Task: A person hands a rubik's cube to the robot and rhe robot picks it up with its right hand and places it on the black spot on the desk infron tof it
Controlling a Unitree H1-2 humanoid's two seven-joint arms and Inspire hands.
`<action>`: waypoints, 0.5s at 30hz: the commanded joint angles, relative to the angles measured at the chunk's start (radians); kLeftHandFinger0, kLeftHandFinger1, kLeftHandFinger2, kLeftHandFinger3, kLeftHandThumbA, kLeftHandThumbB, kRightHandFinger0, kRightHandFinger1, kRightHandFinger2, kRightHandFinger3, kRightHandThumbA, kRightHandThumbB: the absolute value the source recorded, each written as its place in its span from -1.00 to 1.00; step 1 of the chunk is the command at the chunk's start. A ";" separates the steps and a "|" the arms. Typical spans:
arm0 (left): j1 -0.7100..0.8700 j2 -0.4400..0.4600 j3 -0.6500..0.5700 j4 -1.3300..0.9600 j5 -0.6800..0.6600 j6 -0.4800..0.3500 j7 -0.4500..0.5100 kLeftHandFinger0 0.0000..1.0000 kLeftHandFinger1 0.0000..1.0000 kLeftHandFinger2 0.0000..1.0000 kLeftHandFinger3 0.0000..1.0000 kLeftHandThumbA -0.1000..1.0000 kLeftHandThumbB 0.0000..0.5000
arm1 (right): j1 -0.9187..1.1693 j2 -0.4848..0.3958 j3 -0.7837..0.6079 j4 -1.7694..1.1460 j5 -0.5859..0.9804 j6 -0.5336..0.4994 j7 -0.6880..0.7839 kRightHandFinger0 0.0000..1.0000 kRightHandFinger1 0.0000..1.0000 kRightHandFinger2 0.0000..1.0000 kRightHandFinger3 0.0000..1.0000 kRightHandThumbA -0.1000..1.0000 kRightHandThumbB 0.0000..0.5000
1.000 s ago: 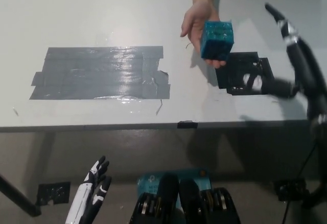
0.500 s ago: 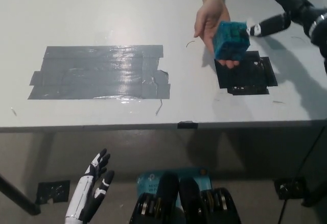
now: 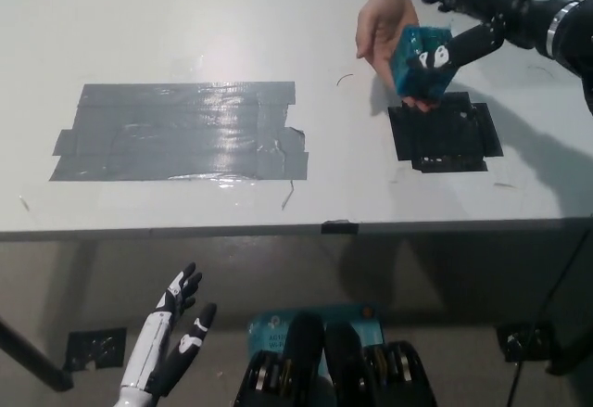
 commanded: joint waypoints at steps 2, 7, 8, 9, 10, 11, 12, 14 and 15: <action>-0.012 0.012 -0.004 -0.035 -0.002 0.004 -0.010 1.00 1.00 1.00 1.00 0.64 -0.37 | -0.080 -0.017 -0.024 -0.021 0.072 0.076 0.086 1.00 1.00 1.00 1.00 0.49 1.00; -0.012 0.014 -0.002 -0.031 -0.007 0.000 -0.011 1.00 1.00 1.00 1.00 0.62 -0.37 | -0.113 -0.046 0.019 0.003 0.041 0.061 0.128 1.00 1.00 1.00 1.00 0.65 1.00; -0.012 0.015 -0.003 -0.030 -0.001 -0.001 -0.009 1.00 1.00 1.00 1.00 0.63 -0.37 | -0.117 -0.056 0.040 0.004 0.020 0.054 0.137 1.00 1.00 1.00 1.00 0.66 1.00; -0.010 0.011 -0.003 -0.030 -0.004 0.000 -0.008 1.00 1.00 1.00 1.00 0.63 -0.40 | -0.119 -0.053 0.051 0.025 0.008 0.052 0.132 1.00 1.00 1.00 1.00 0.58 1.00; -0.008 0.010 -0.004 -0.032 -0.006 0.001 -0.009 1.00 1.00 1.00 1.00 0.62 -0.45 | -0.118 -0.053 0.063 0.036 -0.002 0.057 0.126 1.00 1.00 1.00 1.00 0.50 1.00; -0.006 0.010 -0.005 -0.033 -0.005 -0.002 -0.009 1.00 1.00 1.00 1.00 0.62 -0.46 | -0.113 -0.052 0.082 0.063 -0.023 0.046 0.114 1.00 1.00 1.00 1.00 0.47 1.00; -0.006 0.010 -0.005 -0.033 -0.005 -0.003 -0.009 1.00 1.00 1.00 1.00 0.63 -0.47 | -0.113 -0.052 0.088 0.074 -0.026 0.040 0.110 1.00 1.00 1.00 1.00 0.46 1.00; -0.011 0.009 -0.003 -0.028 -0.009 -0.001 -0.009 1.00 1.00 1.00 1.00 0.66 -0.41 | -0.116 -0.052 0.114 0.126 -0.050 0.020 0.091 1.00 1.00 1.00 1.00 0.48 1.00; -0.010 0.010 -0.004 -0.031 -0.007 0.003 -0.009 1.00 1.00 1.00 1.00 0.66 -0.41 | -0.115 -0.055 0.135 0.147 -0.078 -0.004 0.072 1.00 1.00 1.00 1.00 0.56 1.00</action>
